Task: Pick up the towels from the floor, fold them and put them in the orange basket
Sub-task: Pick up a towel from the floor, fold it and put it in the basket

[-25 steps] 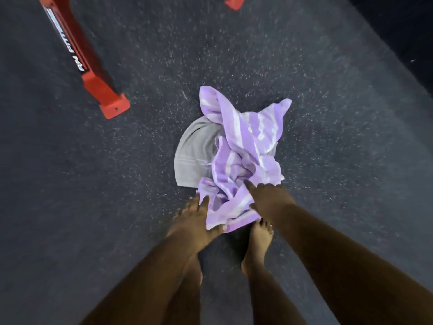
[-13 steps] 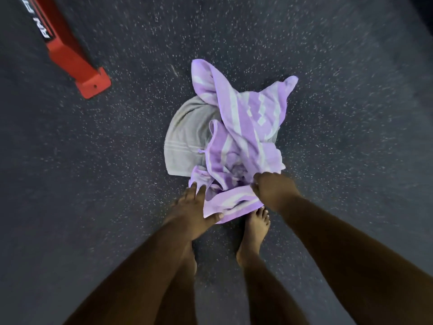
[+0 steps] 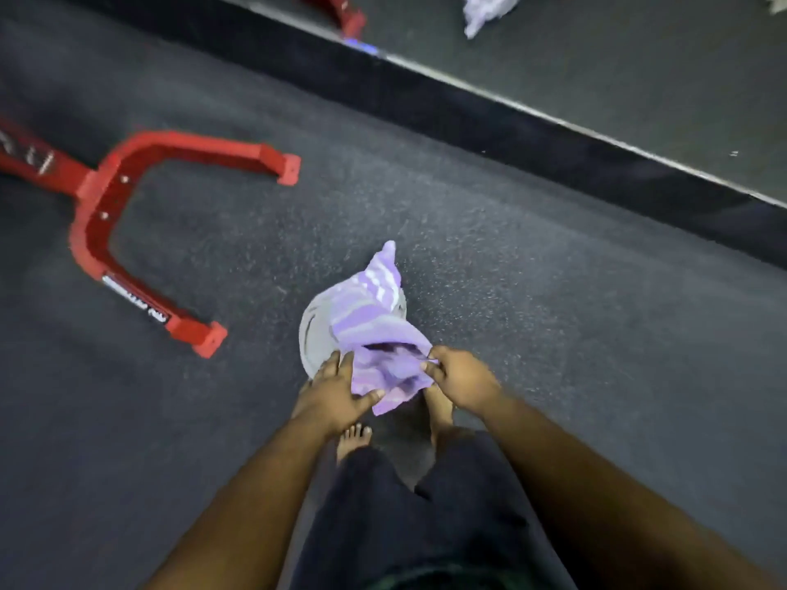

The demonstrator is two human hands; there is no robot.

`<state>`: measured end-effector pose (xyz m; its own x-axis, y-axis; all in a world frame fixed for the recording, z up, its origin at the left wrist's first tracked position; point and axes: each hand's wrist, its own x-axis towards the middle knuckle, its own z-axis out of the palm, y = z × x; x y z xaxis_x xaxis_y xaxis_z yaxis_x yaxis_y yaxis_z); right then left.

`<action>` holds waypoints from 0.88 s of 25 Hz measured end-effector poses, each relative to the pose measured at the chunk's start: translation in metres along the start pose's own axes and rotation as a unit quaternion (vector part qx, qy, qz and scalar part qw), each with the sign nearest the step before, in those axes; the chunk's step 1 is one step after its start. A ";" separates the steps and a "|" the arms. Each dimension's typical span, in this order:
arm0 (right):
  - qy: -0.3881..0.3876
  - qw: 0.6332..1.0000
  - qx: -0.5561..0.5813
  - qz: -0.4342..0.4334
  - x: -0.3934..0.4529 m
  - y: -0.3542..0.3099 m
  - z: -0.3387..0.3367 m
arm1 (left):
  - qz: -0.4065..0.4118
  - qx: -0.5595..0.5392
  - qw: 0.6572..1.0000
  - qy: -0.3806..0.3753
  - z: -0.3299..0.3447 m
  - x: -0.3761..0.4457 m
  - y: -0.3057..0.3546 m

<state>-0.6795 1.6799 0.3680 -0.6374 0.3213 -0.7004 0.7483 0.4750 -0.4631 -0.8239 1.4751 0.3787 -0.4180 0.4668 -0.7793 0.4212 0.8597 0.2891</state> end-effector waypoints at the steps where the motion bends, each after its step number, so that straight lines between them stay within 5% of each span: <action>1: 0.024 0.999 0.022 0.005 -0.025 0.000 -0.004 | 0.025 0.021 0.999 0.000 -0.008 -0.014 0.007; 8: 0.290 0.937 0.157 0.116 -0.239 -0.002 -0.015 | 0.234 0.226 0.946 -0.007 -0.034 -0.124 0.082; 22: 0.534 0.724 0.307 0.309 -0.573 0.111 0.125 | 0.503 0.405 0.762 -0.050 0.135 -0.321 0.257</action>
<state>-0.2077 1.4461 0.6500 0.3210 0.9239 -0.2081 0.6834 -0.3781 -0.6245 -0.4728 1.5180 0.6286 0.4897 0.7524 -0.4405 0.8639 -0.3508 0.3614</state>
